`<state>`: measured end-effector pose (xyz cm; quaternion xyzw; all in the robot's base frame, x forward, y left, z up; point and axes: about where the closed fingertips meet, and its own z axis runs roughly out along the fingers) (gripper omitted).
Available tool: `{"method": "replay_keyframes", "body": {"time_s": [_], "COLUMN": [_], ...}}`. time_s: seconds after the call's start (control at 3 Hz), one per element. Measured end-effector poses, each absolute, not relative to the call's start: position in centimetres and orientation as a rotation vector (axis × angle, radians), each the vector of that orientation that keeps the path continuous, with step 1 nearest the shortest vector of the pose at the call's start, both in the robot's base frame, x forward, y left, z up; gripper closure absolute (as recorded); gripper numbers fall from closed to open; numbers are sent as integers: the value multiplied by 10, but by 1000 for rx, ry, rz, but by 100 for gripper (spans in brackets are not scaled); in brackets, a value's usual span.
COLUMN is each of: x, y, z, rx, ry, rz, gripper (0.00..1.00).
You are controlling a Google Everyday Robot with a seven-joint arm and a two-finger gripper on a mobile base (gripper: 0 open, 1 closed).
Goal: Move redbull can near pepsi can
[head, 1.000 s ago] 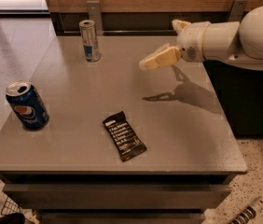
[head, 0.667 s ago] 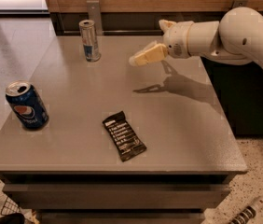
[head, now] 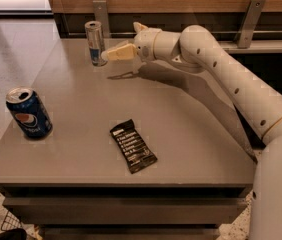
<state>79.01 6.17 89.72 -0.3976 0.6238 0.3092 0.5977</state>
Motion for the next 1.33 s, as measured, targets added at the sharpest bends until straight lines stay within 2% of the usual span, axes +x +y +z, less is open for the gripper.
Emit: {"method": "replay_keyframes", "body": {"time_s": [0.67,1.0,1.33], "x": [818,817,817], "y": [114,118,121], "z": [892,892,892], "rx": [-915,-918,-921], "ry": [1396,1394,1393], "rz": [790,796,799], "gripper": [0,16,39]}}
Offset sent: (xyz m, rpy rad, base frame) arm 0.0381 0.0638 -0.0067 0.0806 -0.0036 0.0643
